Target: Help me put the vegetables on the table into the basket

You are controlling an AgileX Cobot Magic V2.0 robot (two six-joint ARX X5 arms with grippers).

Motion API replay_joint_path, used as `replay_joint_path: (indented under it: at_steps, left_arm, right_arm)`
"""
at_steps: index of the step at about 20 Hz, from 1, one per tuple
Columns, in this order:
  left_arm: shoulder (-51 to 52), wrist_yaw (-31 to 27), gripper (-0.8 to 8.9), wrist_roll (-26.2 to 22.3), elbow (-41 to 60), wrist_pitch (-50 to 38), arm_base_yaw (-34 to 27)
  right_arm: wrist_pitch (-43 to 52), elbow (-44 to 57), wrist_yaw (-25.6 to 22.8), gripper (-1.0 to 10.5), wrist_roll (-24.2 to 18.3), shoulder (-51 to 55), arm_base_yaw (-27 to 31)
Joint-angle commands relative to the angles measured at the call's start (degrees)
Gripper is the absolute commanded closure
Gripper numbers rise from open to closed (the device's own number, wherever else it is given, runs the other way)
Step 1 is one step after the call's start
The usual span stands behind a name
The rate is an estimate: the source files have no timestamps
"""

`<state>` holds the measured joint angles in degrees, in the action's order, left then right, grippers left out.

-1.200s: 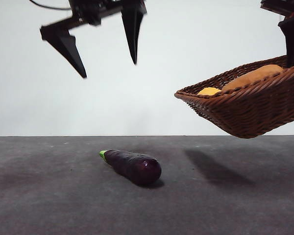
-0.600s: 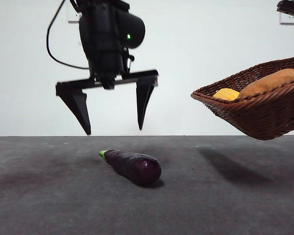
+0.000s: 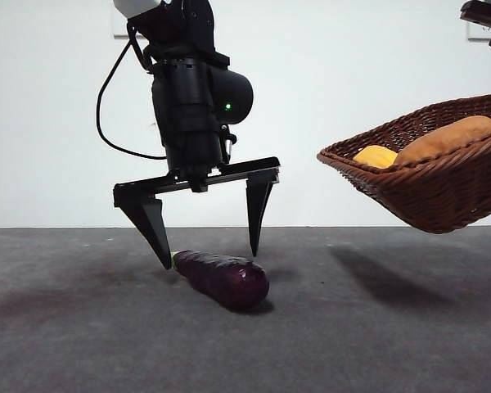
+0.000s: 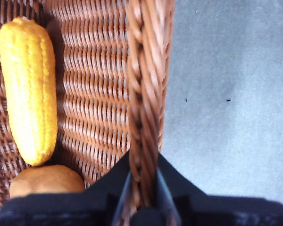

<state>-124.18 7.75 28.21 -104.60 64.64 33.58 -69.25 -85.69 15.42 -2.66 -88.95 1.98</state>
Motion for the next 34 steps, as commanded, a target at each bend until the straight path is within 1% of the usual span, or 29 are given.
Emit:
replay_joint_path:
  at_steps: [1,6,7,8,9,14,16,17,19,21,23,25,27,30,31,33,34]
  left_arm:
    - [-1.7,-0.1,2.17,0.7,0.3,0.4,0.4]
    - [-1.8,0.0,2.22,0.6,0.4,1.1,0.1]
    - [-1.8,0.1,2.36,0.5,0.4,1.1,0.1]
    - [-1.9,0.2,2.85,0.5,0.4,1.2,0.1]
    - [-1.9,0.2,3.13,0.3,0.4,1.3,0.1]
    - [-2.5,0.2,3.24,-1.1,0.7,2.4,0.2]
    - [-3.1,-0.2,4.29,-1.4,0.8,2.4,0.4]
    - [-3.1,-0.3,5.17,-1.5,0.8,1.7,0.5]
    - [-3.0,-2.8,6.83,-1.8,0.8,1.0,1.3]
    - [-3.0,-4.3,7.77,-3.9,0.8,1.1,1.7]
    - [-3.0,-6.1,8.23,-7.4,0.7,0.0,2.8]
    - [-2.9,-5.6,8.23,-10.7,-0.2,1.2,2.9]
    - [-2.8,-4.7,8.23,-13.8,-3.1,4.7,2.9]
    - [-2.3,-4.7,8.23,-19.6,-11.2,10.9,3.0]
    - [-1.6,-4.3,8.22,-20.9,-14.4,10.9,3.5]
    - [1.4,-1.5,8.23,-21.0,-18.3,10.9,3.8]
    - [3.1,-1.5,8.23,-21.0,-20.1,10.9,4.5]
  right_arm:
    - [0.3,0.5,1.1,9.6,-0.4,0.3,0.0]
    - [0.3,0.5,1.1,9.6,-0.4,0.3,0.0]
    - [0.3,0.5,1.1,9.6,-0.4,0.3,0.0]
    - [0.2,0.5,1.1,9.6,-0.4,0.3,0.0]
    - [0.2,0.5,1.1,9.6,-0.4,0.3,0.0]
    - [0.1,0.5,1.1,9.6,-0.4,0.3,0.0]
    - [0.0,0.5,1.1,9.6,-0.4,0.3,0.0]
    - [0.0,0.5,1.1,9.6,-0.4,0.3,0.0]
    - [0.0,0.5,1.1,9.6,-0.4,0.3,0.0]
    - [0.0,0.5,1.1,9.6,-0.4,0.3,0.0]
    - [0.0,0.5,1.1,9.6,-0.4,0.3,0.0]
    - [0.3,0.5,1.1,9.6,-0.4,0.3,0.0]
    - [0.4,0.5,1.1,9.6,-0.4,0.3,0.0]
    - [0.5,0.5,1.1,9.6,-0.4,0.2,0.0]
    - [0.5,0.5,1.1,9.6,-0.4,0.2,0.0]
    - [0.2,0.5,1.1,9.6,-0.4,0.0,0.0]
    - [0.1,0.7,1.1,9.6,-0.4,-0.1,0.0]
